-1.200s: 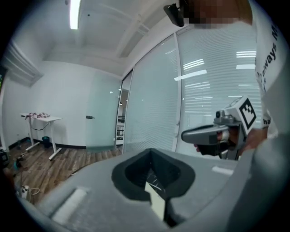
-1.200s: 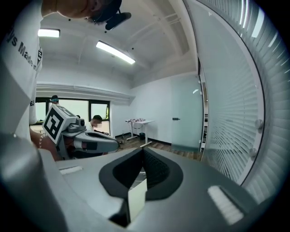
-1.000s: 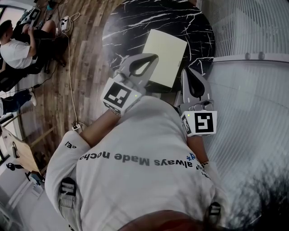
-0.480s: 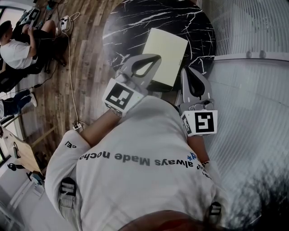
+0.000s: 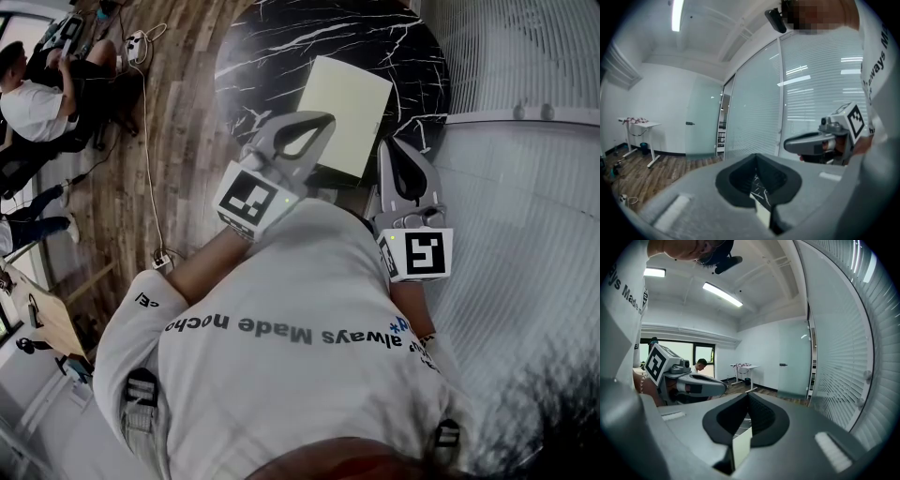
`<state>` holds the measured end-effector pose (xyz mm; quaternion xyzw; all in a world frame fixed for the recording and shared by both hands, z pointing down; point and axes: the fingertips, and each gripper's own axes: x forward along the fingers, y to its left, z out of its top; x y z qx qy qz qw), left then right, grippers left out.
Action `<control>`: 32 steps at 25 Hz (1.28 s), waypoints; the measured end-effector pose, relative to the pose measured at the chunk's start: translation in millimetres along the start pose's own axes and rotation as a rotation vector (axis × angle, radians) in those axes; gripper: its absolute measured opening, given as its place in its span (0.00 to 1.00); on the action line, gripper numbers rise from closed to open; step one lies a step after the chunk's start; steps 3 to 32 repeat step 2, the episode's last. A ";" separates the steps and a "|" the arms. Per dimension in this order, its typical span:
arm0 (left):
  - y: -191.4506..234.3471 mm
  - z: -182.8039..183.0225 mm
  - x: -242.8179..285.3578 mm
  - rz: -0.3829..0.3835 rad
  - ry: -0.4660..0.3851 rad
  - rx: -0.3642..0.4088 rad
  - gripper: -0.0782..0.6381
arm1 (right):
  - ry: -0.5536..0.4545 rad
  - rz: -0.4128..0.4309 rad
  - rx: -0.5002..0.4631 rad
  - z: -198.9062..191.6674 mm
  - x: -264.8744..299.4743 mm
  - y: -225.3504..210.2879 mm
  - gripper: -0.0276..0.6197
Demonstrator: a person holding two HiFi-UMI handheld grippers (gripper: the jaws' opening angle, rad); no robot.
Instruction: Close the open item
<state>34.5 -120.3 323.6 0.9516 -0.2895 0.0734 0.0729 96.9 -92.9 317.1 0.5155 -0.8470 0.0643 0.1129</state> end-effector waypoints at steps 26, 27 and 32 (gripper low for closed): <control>-0.1 -0.7 -0.7 0.000 0.001 -0.001 0.11 | 0.000 -0.001 -0.001 -0.5 -0.6 0.1 0.05; -0.1 -0.7 -0.7 0.000 0.001 -0.001 0.11 | 0.000 -0.001 -0.001 -0.5 -0.6 0.1 0.05; -0.1 -0.7 -0.7 0.000 0.001 -0.001 0.11 | 0.000 -0.001 -0.001 -0.5 -0.6 0.1 0.05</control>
